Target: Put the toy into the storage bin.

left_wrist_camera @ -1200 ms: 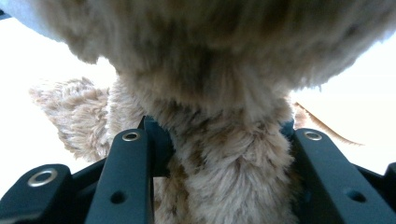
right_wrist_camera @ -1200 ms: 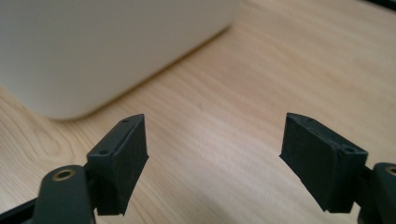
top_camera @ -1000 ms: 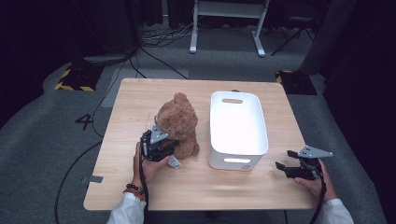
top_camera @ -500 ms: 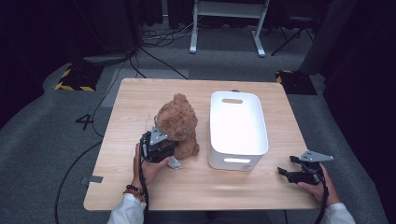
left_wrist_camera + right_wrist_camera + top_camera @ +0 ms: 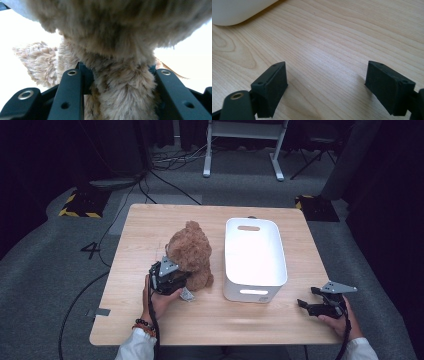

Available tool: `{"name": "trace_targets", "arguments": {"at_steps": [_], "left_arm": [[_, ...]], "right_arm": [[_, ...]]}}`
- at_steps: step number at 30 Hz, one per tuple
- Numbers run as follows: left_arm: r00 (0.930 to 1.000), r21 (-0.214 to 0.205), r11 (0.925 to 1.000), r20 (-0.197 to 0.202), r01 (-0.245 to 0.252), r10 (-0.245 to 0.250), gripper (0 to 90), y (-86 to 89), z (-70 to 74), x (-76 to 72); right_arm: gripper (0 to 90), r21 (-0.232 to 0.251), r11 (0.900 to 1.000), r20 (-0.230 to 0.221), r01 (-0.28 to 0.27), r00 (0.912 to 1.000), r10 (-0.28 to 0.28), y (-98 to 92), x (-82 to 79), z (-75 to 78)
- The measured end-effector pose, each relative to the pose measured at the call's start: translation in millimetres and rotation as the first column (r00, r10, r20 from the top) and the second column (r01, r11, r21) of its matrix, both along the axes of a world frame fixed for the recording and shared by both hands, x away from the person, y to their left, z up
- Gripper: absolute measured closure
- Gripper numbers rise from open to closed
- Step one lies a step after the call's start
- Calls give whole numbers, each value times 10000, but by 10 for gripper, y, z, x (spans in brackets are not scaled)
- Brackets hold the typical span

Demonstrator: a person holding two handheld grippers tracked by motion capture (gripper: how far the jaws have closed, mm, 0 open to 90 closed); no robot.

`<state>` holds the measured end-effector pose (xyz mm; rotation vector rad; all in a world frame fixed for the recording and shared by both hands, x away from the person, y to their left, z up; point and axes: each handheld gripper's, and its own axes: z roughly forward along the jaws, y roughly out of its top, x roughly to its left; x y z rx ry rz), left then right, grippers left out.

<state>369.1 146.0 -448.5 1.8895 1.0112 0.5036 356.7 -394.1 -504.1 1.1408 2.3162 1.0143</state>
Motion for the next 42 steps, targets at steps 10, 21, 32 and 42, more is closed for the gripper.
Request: {"name": "trace_targets", "arguments": {"at_steps": [10, 21, 32, 42], "left_arm": [[9999, -296, 9995, 140, 65, -61, 642, -8, 27, -29], [9976, -725, 9973, 683, 152, -103, 668, -39, 137, -110], [9942, -945, 9954, 1074, 154, -52, 667, -29, 267, -177], [9924, -1295, 9915, 1232, 139, 22, 665, -19, 348, -180]], "right_arm": [[184, 12, 10000, 31, -7, 10000, 7, 1, -9, 0], [196, 16, 10000, 67, -13, 10000, 13, -5, -26, 0], [196, 19, 10000, 62, -18, 10000, 18, -6, -25, 1], [196, 23, 10000, 63, -5, 10000, 5, -5, -25, 0]]}}
